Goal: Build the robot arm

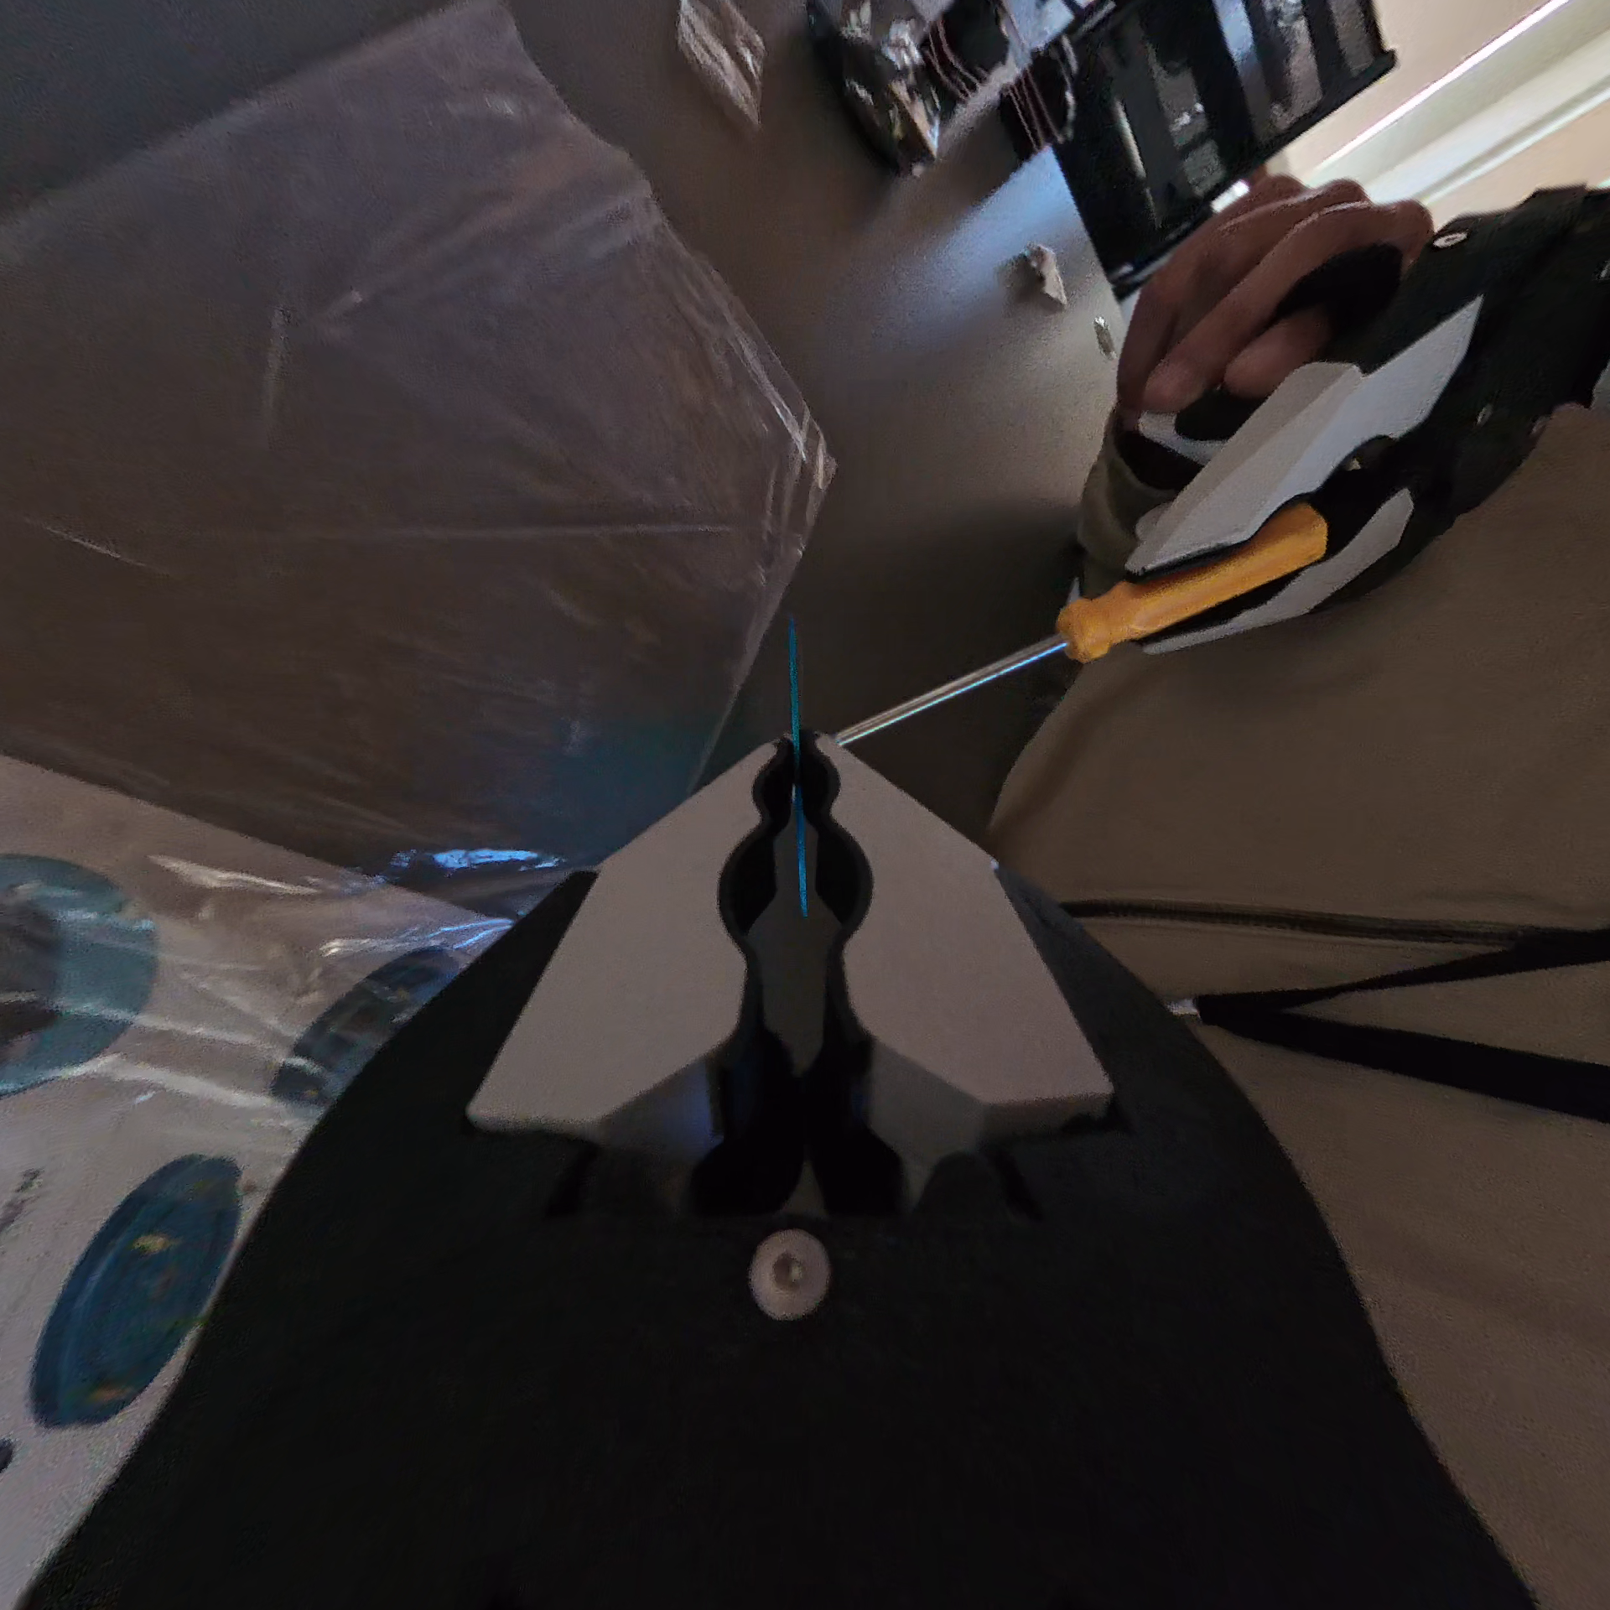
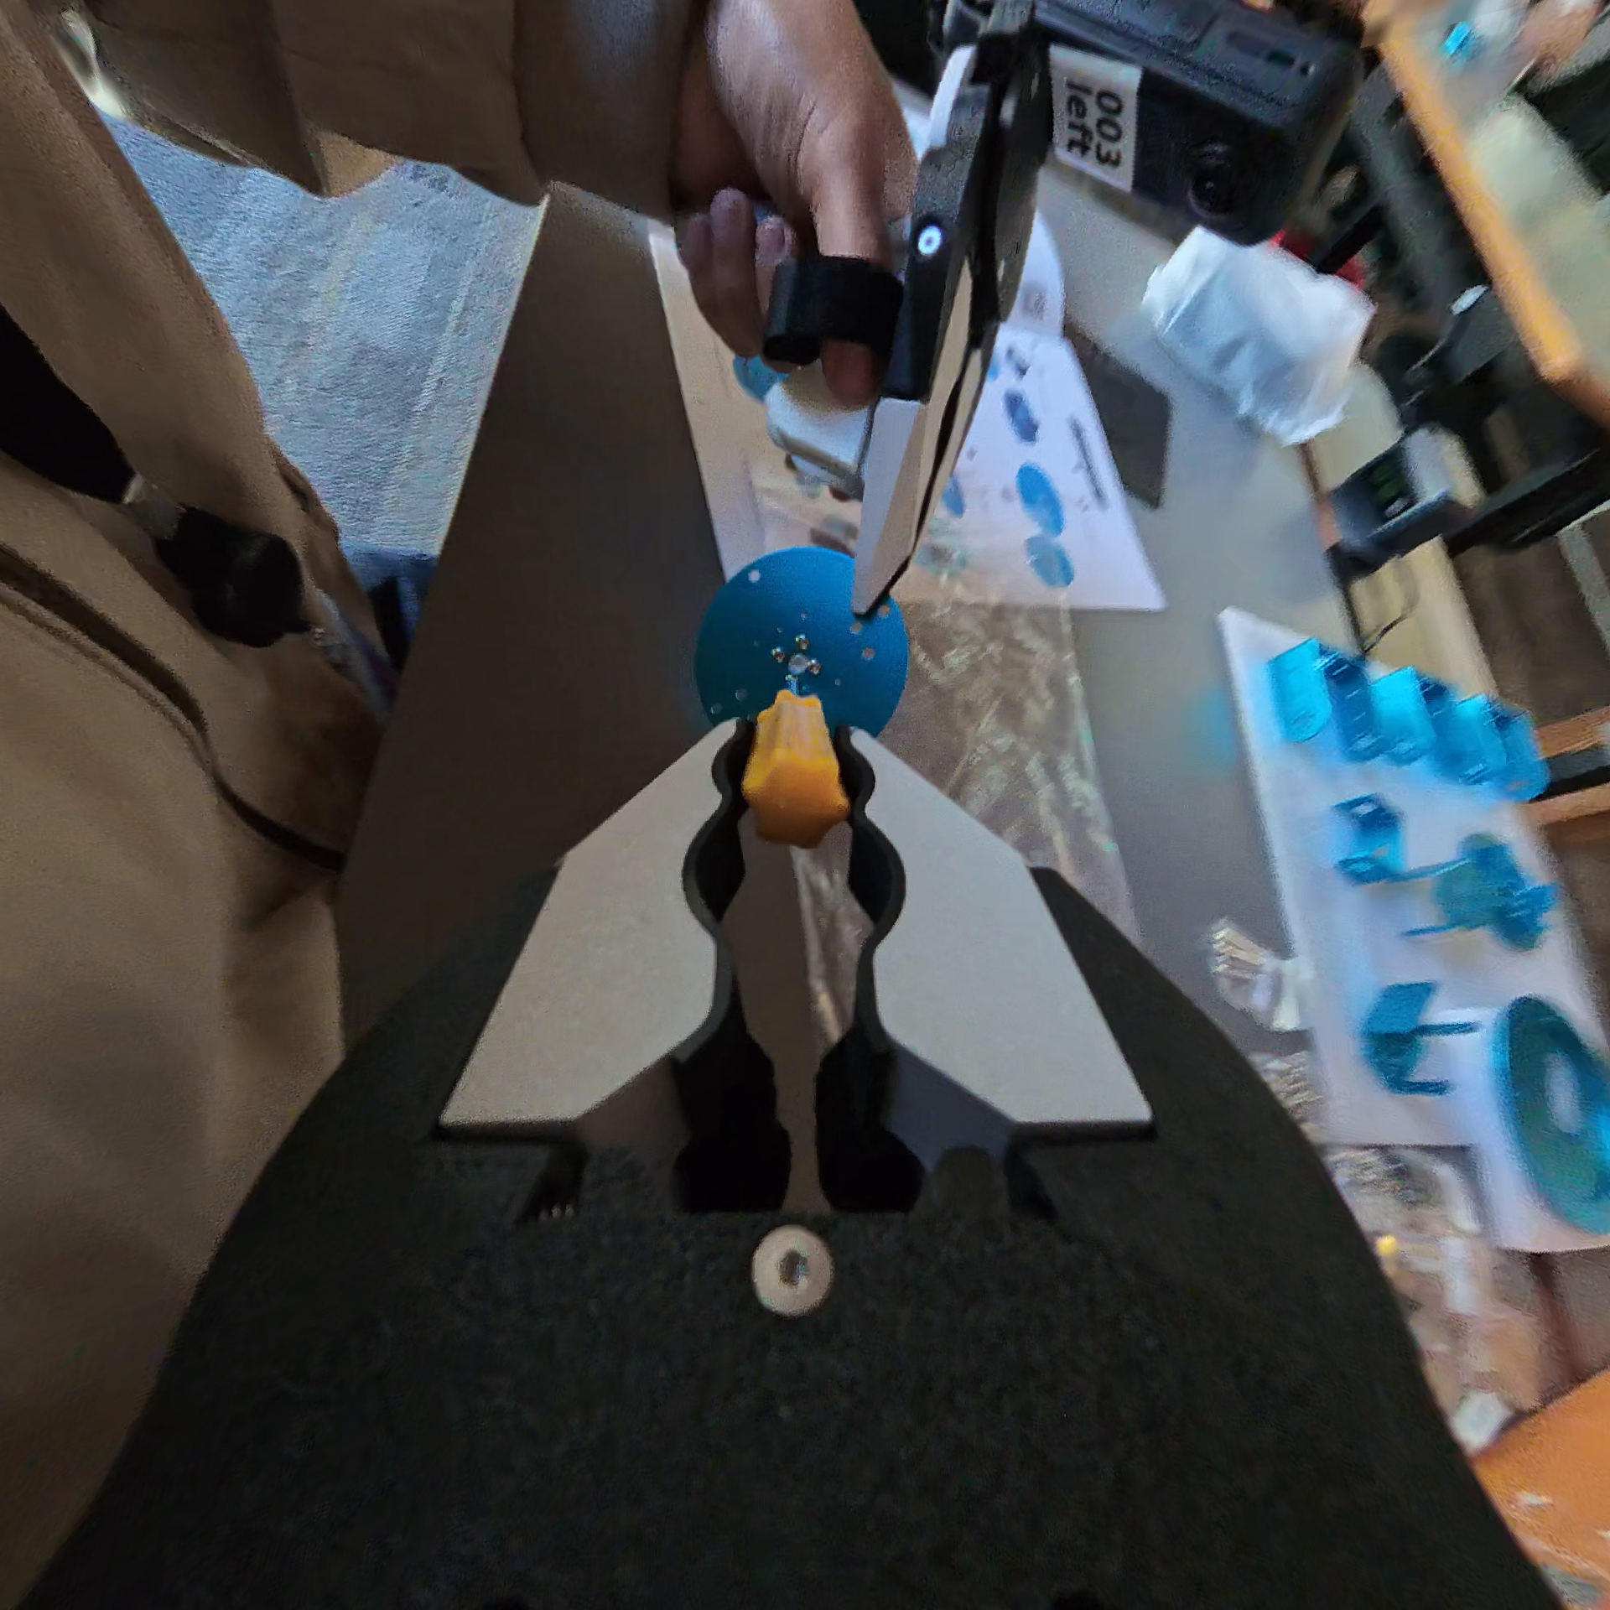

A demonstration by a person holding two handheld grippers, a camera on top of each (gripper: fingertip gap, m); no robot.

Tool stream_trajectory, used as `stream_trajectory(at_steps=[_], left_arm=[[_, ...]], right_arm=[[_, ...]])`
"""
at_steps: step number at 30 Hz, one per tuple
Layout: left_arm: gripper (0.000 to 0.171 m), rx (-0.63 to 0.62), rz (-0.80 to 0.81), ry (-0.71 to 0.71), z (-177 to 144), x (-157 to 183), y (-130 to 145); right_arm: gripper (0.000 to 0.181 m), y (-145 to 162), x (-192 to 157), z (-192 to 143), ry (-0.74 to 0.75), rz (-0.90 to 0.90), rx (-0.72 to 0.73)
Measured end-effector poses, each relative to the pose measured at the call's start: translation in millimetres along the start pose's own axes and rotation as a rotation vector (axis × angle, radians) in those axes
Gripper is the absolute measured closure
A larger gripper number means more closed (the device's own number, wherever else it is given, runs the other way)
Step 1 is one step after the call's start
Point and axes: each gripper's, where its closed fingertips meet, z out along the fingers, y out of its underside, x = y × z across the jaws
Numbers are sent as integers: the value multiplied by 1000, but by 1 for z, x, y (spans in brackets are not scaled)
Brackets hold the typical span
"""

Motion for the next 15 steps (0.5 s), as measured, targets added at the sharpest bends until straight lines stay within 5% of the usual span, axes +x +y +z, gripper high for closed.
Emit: stream_trajectory(at_steps=[4,9,15], left_arm=[[171,131,15,-133,-18,-8,-26],[171,263,21,-341,-22,-53,-50],[171,477,-34,-378,-24,-76,-63]], right_arm=[[164,-6,14,5,156,-215,63],[164,21,41,41,314,-356,52],[163,46,75,51,319,60,60]])
